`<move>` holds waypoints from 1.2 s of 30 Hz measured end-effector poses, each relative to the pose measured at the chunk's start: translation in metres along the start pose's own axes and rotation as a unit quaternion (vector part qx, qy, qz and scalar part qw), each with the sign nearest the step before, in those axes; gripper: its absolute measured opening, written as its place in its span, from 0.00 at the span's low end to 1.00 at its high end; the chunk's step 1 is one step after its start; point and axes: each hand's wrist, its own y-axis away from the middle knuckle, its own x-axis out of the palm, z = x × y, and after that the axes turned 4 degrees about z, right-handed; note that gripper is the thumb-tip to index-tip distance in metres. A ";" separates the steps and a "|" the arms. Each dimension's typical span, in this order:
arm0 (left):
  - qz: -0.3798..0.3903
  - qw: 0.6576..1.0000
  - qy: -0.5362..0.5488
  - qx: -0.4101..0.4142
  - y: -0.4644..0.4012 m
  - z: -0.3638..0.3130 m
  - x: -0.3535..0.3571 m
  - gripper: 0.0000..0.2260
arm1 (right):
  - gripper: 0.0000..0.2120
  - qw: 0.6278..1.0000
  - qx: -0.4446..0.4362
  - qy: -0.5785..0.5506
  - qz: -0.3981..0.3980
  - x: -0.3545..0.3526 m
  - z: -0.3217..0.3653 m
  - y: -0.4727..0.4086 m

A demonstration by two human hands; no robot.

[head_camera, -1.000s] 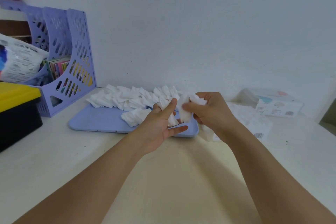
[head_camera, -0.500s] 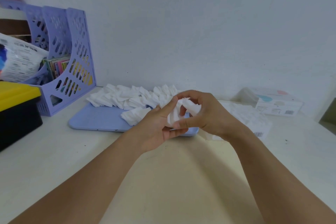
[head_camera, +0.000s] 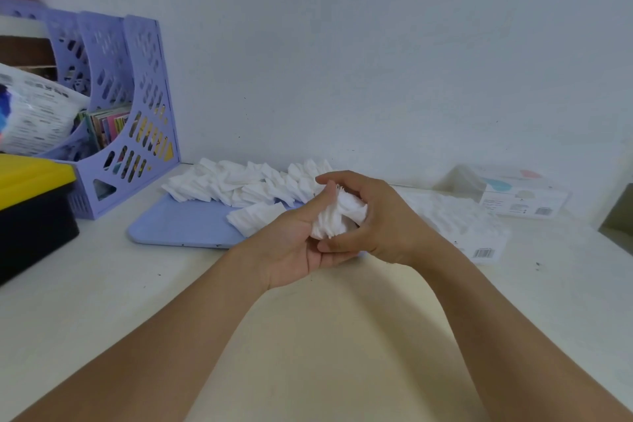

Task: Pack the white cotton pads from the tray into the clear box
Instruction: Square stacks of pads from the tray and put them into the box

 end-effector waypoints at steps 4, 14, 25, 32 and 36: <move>-0.030 1.000 -0.007 0.003 0.000 0.002 0.003 0.20 | 0.40 0.999 0.016 -0.028 0.010 -0.002 -0.002 -0.001; -0.038 0.991 0.126 0.004 -0.005 0.000 -0.002 0.23 | 0.17 0.960 0.106 -0.238 -0.104 -0.005 0.007 -0.002; -0.077 0.984 0.153 0.056 -0.007 0.001 -0.003 0.16 | 0.09 0.954 0.059 -0.246 -0.158 -0.003 0.005 -0.003; -0.138 0.979 0.129 0.078 -0.011 0.004 -0.003 0.11 | 0.14 0.944 0.084 -0.294 -0.126 -0.005 0.002 -0.003; -0.147 0.979 0.122 0.070 -0.010 0.004 -0.001 0.16 | 0.17 0.893 0.118 -0.421 -0.109 -0.011 0.003 -0.002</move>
